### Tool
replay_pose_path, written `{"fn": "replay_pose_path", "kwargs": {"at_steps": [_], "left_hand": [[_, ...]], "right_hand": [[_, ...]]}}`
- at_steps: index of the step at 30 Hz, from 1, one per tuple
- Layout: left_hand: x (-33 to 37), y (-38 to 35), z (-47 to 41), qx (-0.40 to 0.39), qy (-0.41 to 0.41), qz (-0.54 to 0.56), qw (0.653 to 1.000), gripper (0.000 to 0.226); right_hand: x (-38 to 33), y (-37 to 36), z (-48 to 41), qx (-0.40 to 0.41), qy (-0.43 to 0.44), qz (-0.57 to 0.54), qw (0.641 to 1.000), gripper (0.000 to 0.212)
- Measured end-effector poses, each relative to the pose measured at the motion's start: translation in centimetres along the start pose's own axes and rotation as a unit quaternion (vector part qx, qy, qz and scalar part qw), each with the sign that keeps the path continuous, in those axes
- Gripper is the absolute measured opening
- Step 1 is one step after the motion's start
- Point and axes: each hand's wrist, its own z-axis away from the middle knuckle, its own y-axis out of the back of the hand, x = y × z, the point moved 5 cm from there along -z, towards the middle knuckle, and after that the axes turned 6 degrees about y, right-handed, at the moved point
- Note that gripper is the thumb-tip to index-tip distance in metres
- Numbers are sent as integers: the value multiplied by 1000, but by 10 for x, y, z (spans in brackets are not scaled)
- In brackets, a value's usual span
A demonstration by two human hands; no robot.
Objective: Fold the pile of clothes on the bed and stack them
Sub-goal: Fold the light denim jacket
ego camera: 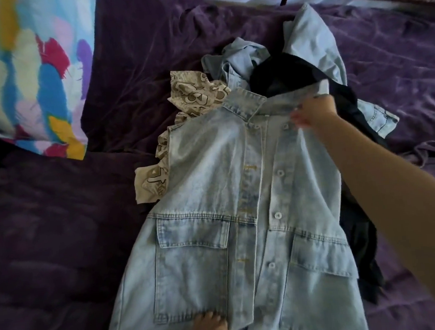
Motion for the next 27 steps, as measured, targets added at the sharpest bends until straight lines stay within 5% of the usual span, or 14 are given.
{"fn": "replay_pose_path", "kwargs": {"at_steps": [2, 4, 8, 15, 20, 25, 27], "left_hand": [[11, 10, -2, 129, -33, -32, 991, 37], [6, 19, -10, 117, -14, -31, 993, 39], [9, 21, -7, 148, 13, -17, 989, 32], [8, 14, 11, 299, 50, 3, 953, 24], [13, -4, 24, 300, 20, 37, 953, 22], [22, -25, 49, 353, -39, -118, 928, 61], [25, -40, 52, 297, -38, -173, 938, 71]], "right_hand": [[-4, -23, 5, -79, 48, 68, 993, 27], [6, -37, 26, -78, 102, 75, 989, 28], [52, -41, 108, 37, 62, -148, 986, 38], [155, -102, 268, -38, 28, 0, 999, 32], [210, -153, 354, -159, 30, 133, 978, 27], [237, -193, 420, -324, 99, 226, 914, 49], [242, -199, 430, -332, 116, 256, 901, 56]]}}
